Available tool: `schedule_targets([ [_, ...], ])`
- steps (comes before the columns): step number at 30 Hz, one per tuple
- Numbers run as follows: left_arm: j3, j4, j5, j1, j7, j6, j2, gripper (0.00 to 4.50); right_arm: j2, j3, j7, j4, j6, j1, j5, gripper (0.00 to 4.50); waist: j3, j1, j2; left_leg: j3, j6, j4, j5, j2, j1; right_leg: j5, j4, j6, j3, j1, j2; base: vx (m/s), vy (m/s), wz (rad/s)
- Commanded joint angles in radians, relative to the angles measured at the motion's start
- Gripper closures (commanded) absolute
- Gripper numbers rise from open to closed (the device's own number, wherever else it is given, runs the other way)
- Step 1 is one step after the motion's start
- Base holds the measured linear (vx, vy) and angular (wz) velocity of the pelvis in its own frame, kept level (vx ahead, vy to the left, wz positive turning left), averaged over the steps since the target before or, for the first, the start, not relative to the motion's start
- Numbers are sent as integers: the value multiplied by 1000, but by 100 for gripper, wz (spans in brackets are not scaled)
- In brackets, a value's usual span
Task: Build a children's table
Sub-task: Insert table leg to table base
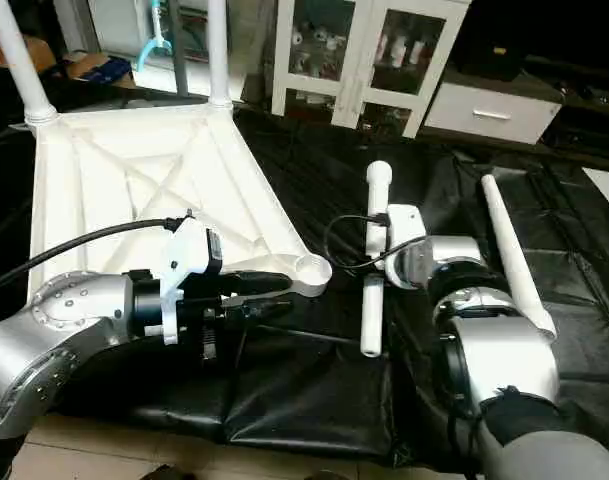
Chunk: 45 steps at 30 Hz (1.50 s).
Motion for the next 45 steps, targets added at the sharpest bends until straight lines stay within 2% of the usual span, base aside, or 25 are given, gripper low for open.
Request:
schedule_targets([
  [1,-7,-7,9,-19,2,-8,-3,312,-14,-33,-2,40,50,47,26,87,-68,-4,24,-15,-108,-78,-351,29,36,-282,-70,-157,12,30,-19,0,0,0],
  [2,-3,6,22,-26,15,-24,-13,312,-28,-67,-13,32,46,50,55,107,-68,-3,27,-15,-108,-78,-358,28,38,-278,-72,-156,12,29,-18,0,0,0],
  [4,1,11,24,-29,20,-26,-18,312,-34,-85,-14,29,46,52,70,111,-69,-1,28,-16,-107,-78,-359,28,37,-272,-71,-159,11,32,-19,0,0,0],
  [6,10,33,29,-41,39,-35,-30,312,-46,-116,-11,19,39,58,94,142,-71,-2,34,-18,-107,-78,-355,27,34,-267,-69,-161,10,35,-21,0,0,0],
  [8,14,47,31,-48,49,-38,-36,312,-50,-126,-3,16,40,64,101,153,-71,-3,31,-17,-103,-77,-353,26,33,-258,-72,-166,10,35,-19,0,0,0],
  [10,19,62,35,-56,61,-44,-46,312,-53,-139,-1,14,38,74,105,172,-72,-1,40,-19,-101,-77,-344,26,32,-244,-69,-172,10,38,-21,0,0,0],
  [12,25,72,31,-63,65,-42,-52,312,-53,-146,2,14,42,81,108,186,-73,-2,33,-17,-91,-76,-331,25,30,-236,-70,-178,10,41,-20,0,0,0],
  [13,28,78,32,-68,68,-45,-54,312,-54,-150,4,12,48,88,110,190,-74,-2,39,-17,-90,-76,-328,25,30,-236,-71,-181,10,40,-21,0,0,0],
  [21,77,118,9,-98,119,-52,-101,312,-71,-182,4,-13,37,115,135,272,-75,-2,42,-17,-90,-76,-366,26,35,-284,-77,-176,8,36,-20,0,0,0],
  [25,116,131,-1,-114,156,-63,-128,312,-73,-200,36,-72,-67,137,148,295,-75,1,41,-19,-85,-77,-358,27,32,-284,-78,-171,7,37,-23,0,0,0],
  [26,140,144,-7,-130,186,-64,-148,312,-71,-196,85,-125,-147,159,152,298,-75,2,42,-16,-81,-77,-363,27,33,-286,-81,-170,8,35,-23,0,0,0],
  [27,149,150,-7,-137,197,-65,-155,312,-70,-197,101,-145,-176,169,154,299,-75,4,42,-16,-79,-76,-366,27,34,-286,-83,-169,9,34,-23,0,0,0],
  [28,154,153,-8,-141,202,-65,-159,312,-70,-197,102,-151,-179,172,155,301,-77,3,37,-18,-73,-77,-353,27,30,-281,-81,-170,7,40,-23,0,0,0],
  [30,185,182,-15,-169,239,-66,-191,312,-71,-193,121,-213,-195,204,156,302,-76,3,48,-17,-68,-77,-337,25,31,-269,-80,-174,8,40,-21,0,0,0],
  [31,192,190,-16,-176,247,-67,-198,312,-69,-189,132,-237,-202,218,156,302,-77,2,45,-17,-59,-76,-328,25,29,-259,-79,-178,8,43,-21,0,0,0],
  [32,198,200,-17,-184,254,-63,-206,312,-64,-185,138,-281,-207,240,157,302,-76,2,50,-17,-51,-76,-316,24,27,-251,-80,-180,8,45,-21,0,0,0],
  [33,198,201,-17,-184,255,-63,-206,312,-64,-185,138,-282,-207,241,157,302,-76,3,47,-15,-47,-76,-314,24,27,-251,-83,-179,9,44,-21,0,0,0],
  [34,203,211,-21,-192,261,-59,-215,312,-54,-180,140,-357,-217,281,161,302,-76,2,47,-15,-41,-76,-301,23,26,-249,-82,-183,8,46,-21,0,0,0],
  [35,207,215,-25,-196,266,-56,-222,312,-48,-175,137,-407,-246,308,158,302,-75,4,57,-15,-39,-77,-296,24,26,-242,-83,-181,9,45,-22,0,0,0],
  [36,209,216,-29,-197,269,-54,-226,312,-43,-172,136,-438,-268,325,155,303,-78,3,54,-16,-38,-76,-285,24,25,-227,-81,-182,9,48,-22,0,0,0],
  [40,226,234,-50,-220,317,-25,-271,312,-22,-155,154,-596,-385,411,145,303,-77,3,55,-13,-26,-75,-282,25,25,-222,-82,-191,10,47,-21,0,0,0],
  [41,252,238,-99,-233,341,14,-309,312,2,-147,156,-717,-463,463,141,303,-76,2,55,-15,-23,-77,-291,25,25,-240,-84,-188,9,47,-20,0,0,0],
  [43,267,239,-124,-239,355,35,-329,296,15,-143,158,-780,-499,490,139,303,-76,7,54,-13,-27,-76,-292,26,26,-243,-85,-178,11,46,-23,0,0,0],
  [44,294,234,-197,-258,384,85,-378,279,41,-120,194,-911,-555,538,149,303,-76,5,54,-14,-19,-80,-296,26,24,-251,-86,-173,10,47,-20,0,0,0],
  [45,294,232,-209,-261,387,91,-387,279,45,-113,198,-935,-564,546,148,303,-74,3,53,-16,-13,-81,-299,26,22,-255,-87,-173,10,47,-19,0,0,0],
])
